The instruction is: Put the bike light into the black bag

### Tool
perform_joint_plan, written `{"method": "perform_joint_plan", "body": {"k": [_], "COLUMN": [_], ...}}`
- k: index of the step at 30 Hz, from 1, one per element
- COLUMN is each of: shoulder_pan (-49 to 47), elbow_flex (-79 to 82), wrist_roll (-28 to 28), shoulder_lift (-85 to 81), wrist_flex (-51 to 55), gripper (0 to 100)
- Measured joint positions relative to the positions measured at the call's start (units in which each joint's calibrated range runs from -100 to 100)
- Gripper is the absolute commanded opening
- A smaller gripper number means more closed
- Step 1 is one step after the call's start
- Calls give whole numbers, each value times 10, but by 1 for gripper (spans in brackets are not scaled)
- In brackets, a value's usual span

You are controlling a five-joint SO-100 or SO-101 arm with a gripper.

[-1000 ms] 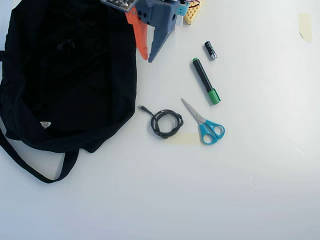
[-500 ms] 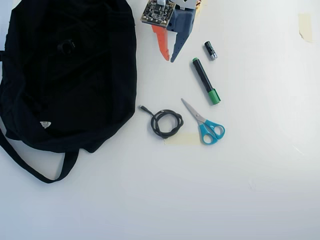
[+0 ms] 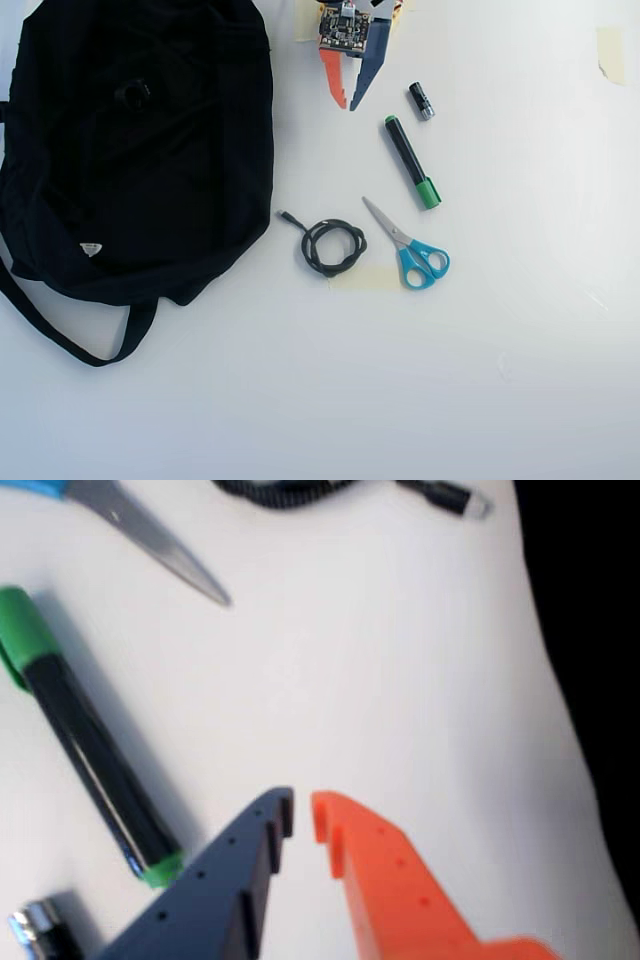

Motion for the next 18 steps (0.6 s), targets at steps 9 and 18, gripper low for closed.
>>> {"method": "perform_joint_plan", "body": {"k": [9, 18], "shoulder_pan": [-1, 0], "elbow_flex": [169, 244], "wrist_roll": [4, 5], "shoulder_lift": [-189, -255], "wrist_flex": [0, 58], "gripper": [3, 2]}}
